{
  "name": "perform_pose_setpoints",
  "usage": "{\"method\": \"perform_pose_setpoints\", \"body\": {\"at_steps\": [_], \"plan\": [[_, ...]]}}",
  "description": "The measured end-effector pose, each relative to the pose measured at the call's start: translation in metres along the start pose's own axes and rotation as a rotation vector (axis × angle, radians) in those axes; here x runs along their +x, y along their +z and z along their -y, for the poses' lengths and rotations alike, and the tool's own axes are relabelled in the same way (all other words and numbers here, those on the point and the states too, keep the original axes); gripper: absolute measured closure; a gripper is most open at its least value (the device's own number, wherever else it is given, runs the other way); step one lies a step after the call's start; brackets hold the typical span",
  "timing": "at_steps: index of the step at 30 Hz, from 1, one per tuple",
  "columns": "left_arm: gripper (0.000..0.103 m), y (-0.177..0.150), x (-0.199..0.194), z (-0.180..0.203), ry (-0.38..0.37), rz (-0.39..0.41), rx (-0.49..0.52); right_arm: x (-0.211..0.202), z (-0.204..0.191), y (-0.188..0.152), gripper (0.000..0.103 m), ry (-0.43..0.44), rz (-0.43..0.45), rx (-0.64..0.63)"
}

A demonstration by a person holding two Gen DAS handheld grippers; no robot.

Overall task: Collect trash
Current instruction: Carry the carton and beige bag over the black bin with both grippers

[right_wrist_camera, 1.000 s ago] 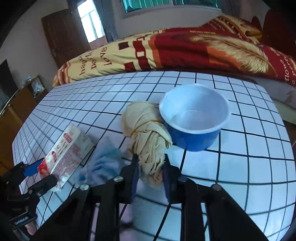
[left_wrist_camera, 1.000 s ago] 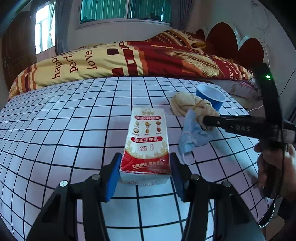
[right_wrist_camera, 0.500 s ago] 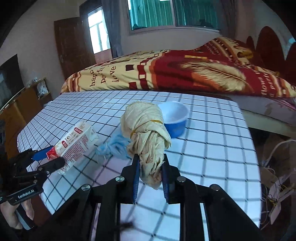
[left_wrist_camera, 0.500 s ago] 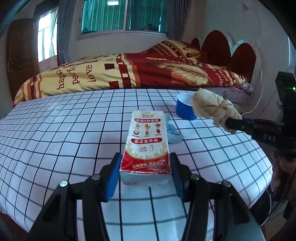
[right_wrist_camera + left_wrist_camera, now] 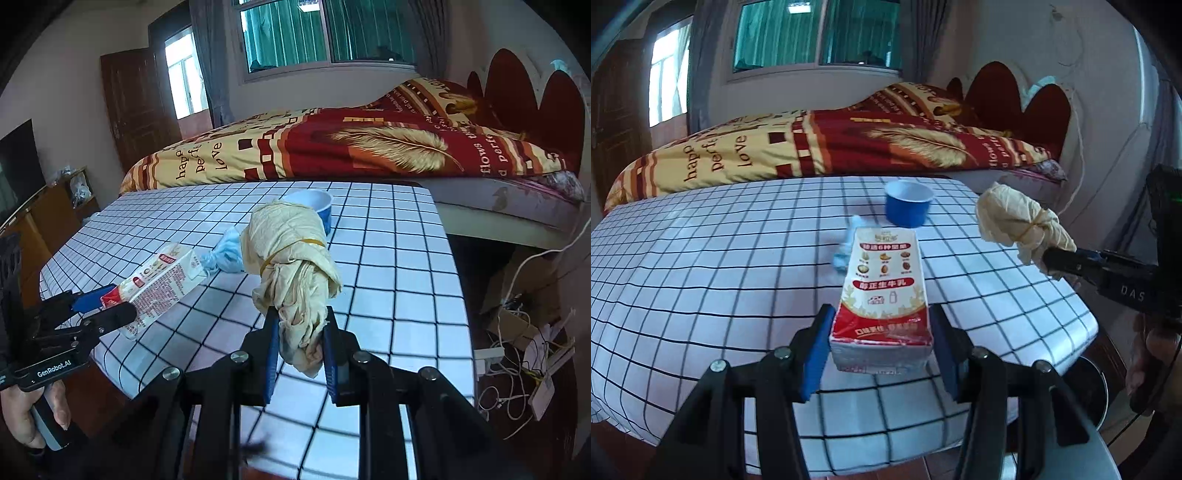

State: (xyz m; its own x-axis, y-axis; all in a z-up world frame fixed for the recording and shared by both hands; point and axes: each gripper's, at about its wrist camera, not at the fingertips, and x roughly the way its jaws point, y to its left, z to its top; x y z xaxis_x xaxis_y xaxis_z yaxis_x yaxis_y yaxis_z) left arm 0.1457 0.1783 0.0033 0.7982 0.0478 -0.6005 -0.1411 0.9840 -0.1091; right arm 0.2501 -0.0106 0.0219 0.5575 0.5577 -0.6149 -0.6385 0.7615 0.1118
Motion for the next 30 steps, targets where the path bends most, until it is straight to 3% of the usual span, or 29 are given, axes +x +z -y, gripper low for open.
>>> {"method": "perform_pose_setpoints", "body": {"at_steps": [16, 30], "plan": [[0.051, -0.009, -0.009, 0.081, -0.135, 0.0, 0.116, -0.087, 0.059, -0.051, 0.08, -0.11, 0.023, 0.061], [0.051, -0.014, -0.009, 0.147, -0.233, -0.022, 0.196, -0.133, 0.112, -0.088, 0.08, -0.193, 0.044, 0.178]]}}
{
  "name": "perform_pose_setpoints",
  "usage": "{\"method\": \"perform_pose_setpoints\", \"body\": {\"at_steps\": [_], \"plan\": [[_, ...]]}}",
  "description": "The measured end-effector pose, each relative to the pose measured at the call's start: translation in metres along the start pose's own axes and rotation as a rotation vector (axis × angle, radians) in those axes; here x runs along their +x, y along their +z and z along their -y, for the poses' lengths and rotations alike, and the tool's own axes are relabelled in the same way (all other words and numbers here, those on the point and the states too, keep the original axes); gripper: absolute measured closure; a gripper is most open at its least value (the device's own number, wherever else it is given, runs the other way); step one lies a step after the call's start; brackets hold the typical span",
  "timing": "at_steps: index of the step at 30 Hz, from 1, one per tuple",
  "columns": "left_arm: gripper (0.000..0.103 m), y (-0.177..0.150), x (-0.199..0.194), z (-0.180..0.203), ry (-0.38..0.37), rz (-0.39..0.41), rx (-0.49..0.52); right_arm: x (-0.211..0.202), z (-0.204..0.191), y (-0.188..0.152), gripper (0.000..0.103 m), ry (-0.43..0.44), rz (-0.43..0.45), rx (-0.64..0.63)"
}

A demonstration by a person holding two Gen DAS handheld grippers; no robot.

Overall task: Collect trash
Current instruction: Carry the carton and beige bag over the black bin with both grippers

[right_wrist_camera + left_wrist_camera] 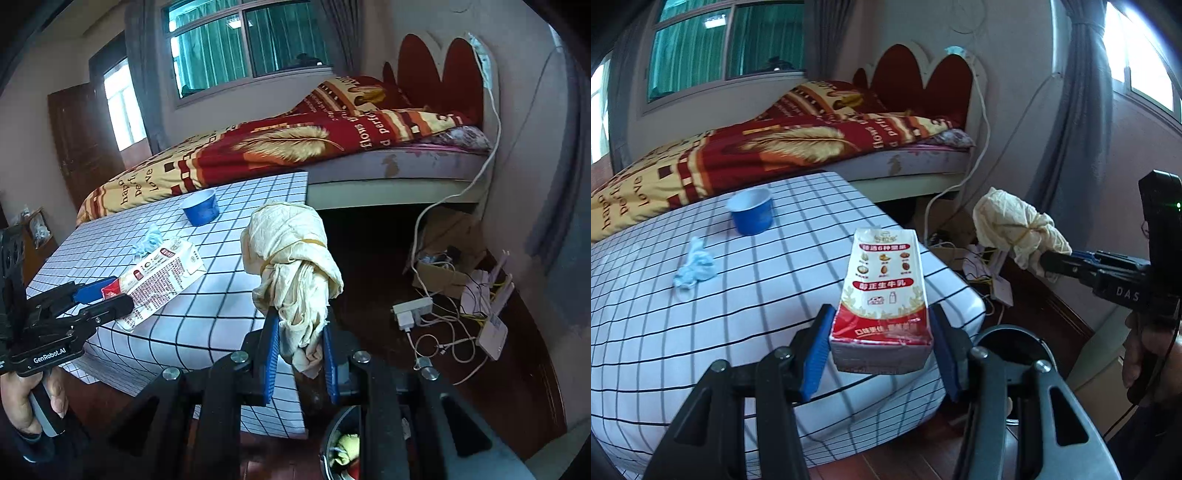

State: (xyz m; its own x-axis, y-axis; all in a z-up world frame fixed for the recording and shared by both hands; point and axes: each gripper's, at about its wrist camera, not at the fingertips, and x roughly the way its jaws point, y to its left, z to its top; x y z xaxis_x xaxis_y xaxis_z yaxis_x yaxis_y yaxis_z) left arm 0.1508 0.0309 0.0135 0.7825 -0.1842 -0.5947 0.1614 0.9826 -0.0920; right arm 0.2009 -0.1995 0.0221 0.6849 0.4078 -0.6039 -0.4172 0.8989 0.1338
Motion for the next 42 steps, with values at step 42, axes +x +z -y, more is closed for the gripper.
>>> {"method": "perform_pose_setpoints", "body": {"at_steps": [42], "plan": [[0.051, -0.028, 0.07, 0.157, -0.242, -0.171, 0.186, -0.063, 0.127, -0.095, 0.08, -0.217, -0.076, 0.19]]}}
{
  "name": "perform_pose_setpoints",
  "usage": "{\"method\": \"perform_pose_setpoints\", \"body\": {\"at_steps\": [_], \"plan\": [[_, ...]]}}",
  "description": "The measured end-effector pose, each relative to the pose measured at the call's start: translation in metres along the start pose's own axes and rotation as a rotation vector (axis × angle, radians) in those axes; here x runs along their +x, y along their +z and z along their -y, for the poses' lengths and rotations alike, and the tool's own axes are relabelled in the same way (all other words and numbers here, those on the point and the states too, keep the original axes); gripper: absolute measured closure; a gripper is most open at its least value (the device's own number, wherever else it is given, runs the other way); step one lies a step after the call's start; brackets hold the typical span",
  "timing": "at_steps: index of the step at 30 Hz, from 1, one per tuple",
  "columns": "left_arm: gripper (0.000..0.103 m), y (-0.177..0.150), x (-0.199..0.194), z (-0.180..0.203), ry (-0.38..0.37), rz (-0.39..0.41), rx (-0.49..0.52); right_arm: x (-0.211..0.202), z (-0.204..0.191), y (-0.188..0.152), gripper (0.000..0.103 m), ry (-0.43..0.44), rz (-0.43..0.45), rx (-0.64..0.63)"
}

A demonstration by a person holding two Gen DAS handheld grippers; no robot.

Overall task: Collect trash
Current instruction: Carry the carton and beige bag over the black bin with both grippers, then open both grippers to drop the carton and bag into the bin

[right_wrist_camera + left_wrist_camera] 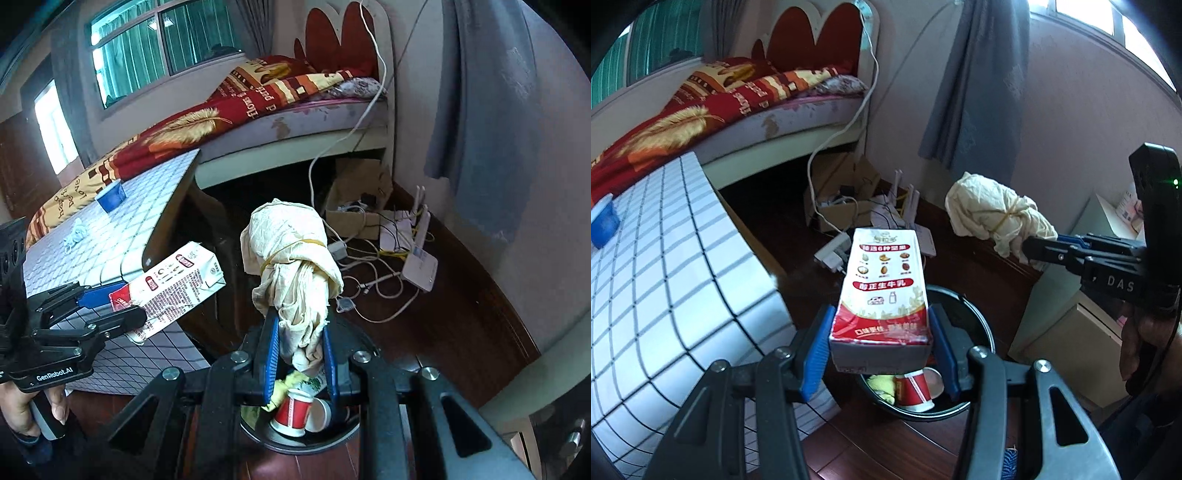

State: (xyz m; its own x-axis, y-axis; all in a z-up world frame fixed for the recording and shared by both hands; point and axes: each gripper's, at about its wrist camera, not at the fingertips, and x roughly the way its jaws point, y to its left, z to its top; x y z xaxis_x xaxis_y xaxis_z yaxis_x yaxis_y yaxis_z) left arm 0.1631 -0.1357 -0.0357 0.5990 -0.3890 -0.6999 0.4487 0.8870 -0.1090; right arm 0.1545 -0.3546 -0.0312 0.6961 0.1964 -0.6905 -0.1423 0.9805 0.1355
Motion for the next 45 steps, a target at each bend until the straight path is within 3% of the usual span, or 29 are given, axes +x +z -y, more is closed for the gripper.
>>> {"method": "perform_pose_setpoints", "body": {"at_steps": [12, 31, 32, 33, 34, 35, 36, 39, 45], "plan": [[0.051, -0.021, 0.043, 0.014, -0.031, -0.105, 0.009, 0.025, 0.021, -0.037, 0.08, -0.034, -0.127, -0.014], [0.05, -0.051, 0.099, 0.014, -0.062, -0.278, 0.002, 0.1, 0.015, -0.083, 0.079, -0.018, -0.374, -0.093], [0.049, -0.052, 0.106, 0.014, -0.075, -0.299, 0.0, 0.105, 0.014, -0.086, 0.074, -0.011, -0.399, -0.103], [0.044, -0.053, 0.11, 0.015, -0.063, -0.305, 0.001, 0.11, 0.014, -0.088, 0.048, -0.032, -0.415, -0.12], [0.036, -0.055, 0.113, 0.015, -0.03, -0.312, 0.004, 0.114, 0.016, -0.09, 0.03, -0.079, -0.419, -0.135], [0.014, -0.056, 0.115, 0.014, -0.002, -0.316, 0.004, 0.117, 0.02, -0.092, 0.011, -0.111, -0.425, -0.14], [0.0, -0.058, 0.116, 0.012, 0.023, -0.317, -0.001, 0.118, 0.023, -0.093, 0.011, -0.12, -0.432, -0.138], [0.0, -0.062, 0.111, 0.008, 0.054, -0.288, -0.006, 0.119, 0.033, -0.092, 0.0, -0.181, -0.432, -0.108], [0.0, -0.061, 0.108, 0.003, 0.082, -0.275, -0.017, 0.116, 0.036, -0.09, 0.0, -0.221, -0.404, -0.122]]}}
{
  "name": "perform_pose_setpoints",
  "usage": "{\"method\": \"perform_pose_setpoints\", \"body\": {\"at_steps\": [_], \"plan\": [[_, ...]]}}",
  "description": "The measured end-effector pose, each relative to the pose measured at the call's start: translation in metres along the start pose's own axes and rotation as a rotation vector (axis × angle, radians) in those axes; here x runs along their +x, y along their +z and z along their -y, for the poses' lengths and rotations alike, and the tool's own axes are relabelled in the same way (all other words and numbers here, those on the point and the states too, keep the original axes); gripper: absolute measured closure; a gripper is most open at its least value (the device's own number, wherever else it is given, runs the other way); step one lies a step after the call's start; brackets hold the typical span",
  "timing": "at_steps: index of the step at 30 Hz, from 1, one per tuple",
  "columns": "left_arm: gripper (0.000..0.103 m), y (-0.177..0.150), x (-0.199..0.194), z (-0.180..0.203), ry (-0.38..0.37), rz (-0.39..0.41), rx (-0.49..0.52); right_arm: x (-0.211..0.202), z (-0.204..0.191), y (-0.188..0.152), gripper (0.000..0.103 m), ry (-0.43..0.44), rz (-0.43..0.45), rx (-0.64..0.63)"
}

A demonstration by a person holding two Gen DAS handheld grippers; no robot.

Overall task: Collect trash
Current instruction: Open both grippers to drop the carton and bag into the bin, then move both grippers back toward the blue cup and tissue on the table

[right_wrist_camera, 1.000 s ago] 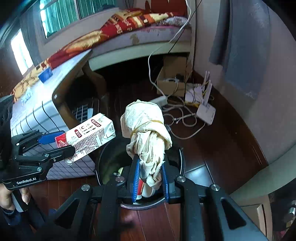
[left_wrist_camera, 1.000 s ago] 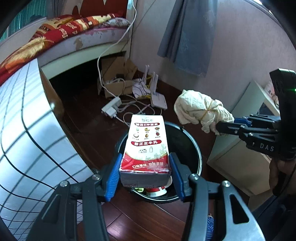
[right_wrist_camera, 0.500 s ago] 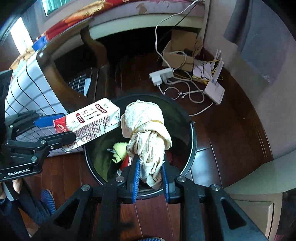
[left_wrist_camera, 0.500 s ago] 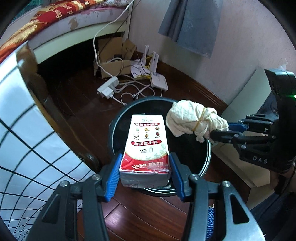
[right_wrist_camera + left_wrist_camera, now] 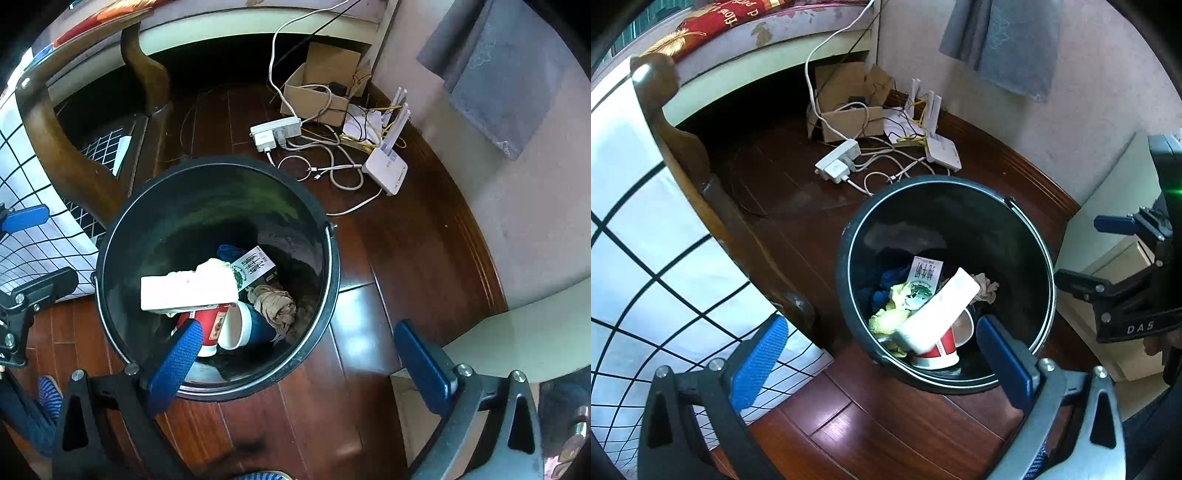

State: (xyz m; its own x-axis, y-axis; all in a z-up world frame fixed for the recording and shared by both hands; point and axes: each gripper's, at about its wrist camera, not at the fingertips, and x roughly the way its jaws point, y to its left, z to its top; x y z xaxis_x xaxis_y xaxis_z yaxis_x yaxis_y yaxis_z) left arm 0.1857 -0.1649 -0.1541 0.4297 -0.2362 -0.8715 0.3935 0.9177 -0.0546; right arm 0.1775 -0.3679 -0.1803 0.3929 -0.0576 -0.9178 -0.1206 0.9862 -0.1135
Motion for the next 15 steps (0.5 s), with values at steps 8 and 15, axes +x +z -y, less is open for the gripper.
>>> {"method": "perform_pose_setpoints", "body": {"at_steps": [8, 15], "plan": [[0.0, 0.003, -0.012, -0.001, 0.006, 0.028, 0.005, -0.01, -0.004, 0.0, 0.0, -0.001, 0.014, -0.003], [0.0, 0.004, -0.035, 0.0, 0.016, 0.073, 0.007, -0.034, -0.009, 0.006, 0.0, -0.001, 0.071, -0.007]]}}
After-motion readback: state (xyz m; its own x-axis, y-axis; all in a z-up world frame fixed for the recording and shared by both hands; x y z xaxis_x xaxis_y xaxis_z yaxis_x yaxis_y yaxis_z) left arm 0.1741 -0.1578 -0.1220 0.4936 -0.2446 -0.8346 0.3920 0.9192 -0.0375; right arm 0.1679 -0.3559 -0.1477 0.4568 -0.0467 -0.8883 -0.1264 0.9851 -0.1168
